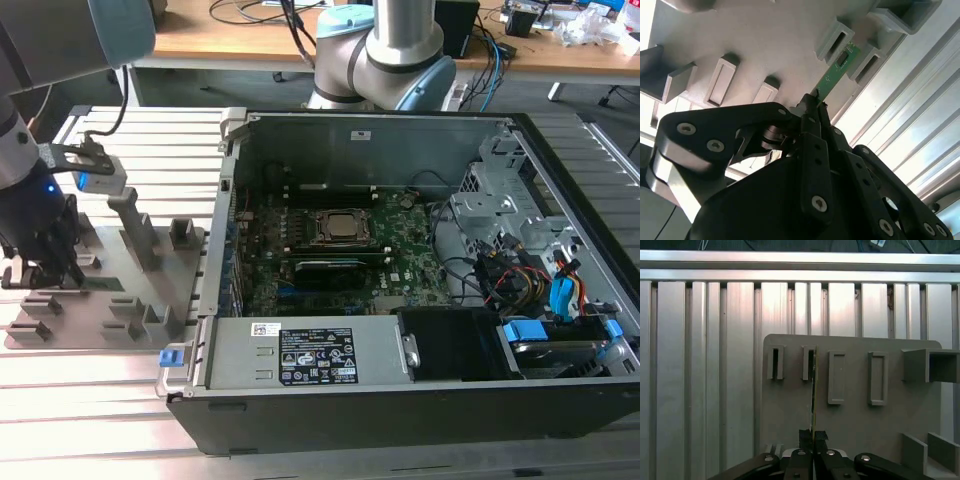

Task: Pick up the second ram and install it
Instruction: 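Pick up the second ram and move it above second insertion slot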

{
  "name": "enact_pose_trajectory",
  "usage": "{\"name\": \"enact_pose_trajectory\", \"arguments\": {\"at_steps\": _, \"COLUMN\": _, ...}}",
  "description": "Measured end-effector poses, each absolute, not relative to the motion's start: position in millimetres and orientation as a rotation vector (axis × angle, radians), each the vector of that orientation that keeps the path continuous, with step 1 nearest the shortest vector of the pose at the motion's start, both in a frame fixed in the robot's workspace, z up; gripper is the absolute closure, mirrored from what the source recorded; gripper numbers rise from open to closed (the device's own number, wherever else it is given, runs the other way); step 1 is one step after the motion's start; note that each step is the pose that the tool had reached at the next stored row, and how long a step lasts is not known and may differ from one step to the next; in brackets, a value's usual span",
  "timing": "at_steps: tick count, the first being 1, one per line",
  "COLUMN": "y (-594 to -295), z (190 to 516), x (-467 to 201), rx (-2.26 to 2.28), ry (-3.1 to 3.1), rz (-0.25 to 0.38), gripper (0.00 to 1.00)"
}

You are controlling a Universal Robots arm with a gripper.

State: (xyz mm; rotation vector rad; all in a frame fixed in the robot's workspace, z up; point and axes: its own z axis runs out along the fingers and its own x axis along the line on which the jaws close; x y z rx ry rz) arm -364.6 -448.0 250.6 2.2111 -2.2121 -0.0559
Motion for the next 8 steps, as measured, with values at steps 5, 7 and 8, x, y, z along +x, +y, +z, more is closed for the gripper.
{"name": "enact_pose_trajectory", "arguments": {"at_steps": 5, "y": -448.0, "z": 257.3, "x": -364.6, "rx": 2.211, "ry": -2.212, "rz": -0.056, "gripper": 0.86}}
{"name": "enact_pose_trajectory", "arguments": {"at_steps": 7, "y": -448.0, "z": 258.4, "x": -364.6, "rx": 2.211, "ry": -2.212, "rz": -0.056, "gripper": 0.86}}
{"name": "enact_pose_trajectory", "arguments": {"at_steps": 8, "y": -448.0, "z": 259.5, "x": -364.6, "rx": 2.211, "ry": -2.212, "rz": -0.056, "gripper": 0.86}}
